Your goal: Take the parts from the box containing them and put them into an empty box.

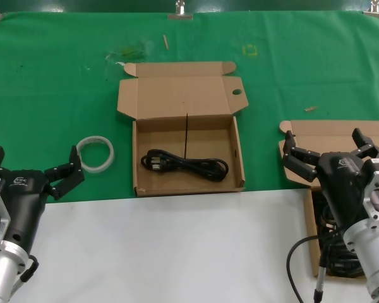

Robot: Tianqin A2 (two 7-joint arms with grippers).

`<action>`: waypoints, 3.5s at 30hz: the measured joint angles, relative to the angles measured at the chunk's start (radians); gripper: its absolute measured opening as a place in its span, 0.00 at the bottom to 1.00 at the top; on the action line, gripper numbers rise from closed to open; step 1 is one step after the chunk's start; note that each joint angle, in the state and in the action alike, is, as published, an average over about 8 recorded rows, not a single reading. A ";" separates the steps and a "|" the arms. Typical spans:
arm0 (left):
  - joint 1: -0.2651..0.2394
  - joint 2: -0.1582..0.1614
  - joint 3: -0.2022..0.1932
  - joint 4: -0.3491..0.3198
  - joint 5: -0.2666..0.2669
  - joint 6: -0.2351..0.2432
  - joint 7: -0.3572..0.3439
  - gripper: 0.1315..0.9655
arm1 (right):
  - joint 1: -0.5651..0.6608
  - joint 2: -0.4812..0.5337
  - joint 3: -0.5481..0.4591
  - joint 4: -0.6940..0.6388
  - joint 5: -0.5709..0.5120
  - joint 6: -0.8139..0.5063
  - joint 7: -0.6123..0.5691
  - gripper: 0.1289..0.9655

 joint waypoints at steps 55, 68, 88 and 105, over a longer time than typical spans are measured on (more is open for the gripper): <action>0.000 0.000 0.000 0.000 0.000 0.000 0.000 1.00 | 0.000 0.000 0.000 0.000 0.000 0.000 0.000 1.00; 0.000 0.000 0.000 0.000 0.000 0.000 0.000 1.00 | 0.000 0.000 0.000 0.000 0.000 0.000 0.000 1.00; 0.000 0.000 0.000 0.000 0.000 0.000 0.000 1.00 | 0.000 0.000 0.000 0.000 0.000 0.000 0.000 1.00; 0.000 0.000 0.000 0.000 0.000 0.000 0.000 1.00 | 0.000 0.000 0.000 0.000 0.000 0.000 0.000 1.00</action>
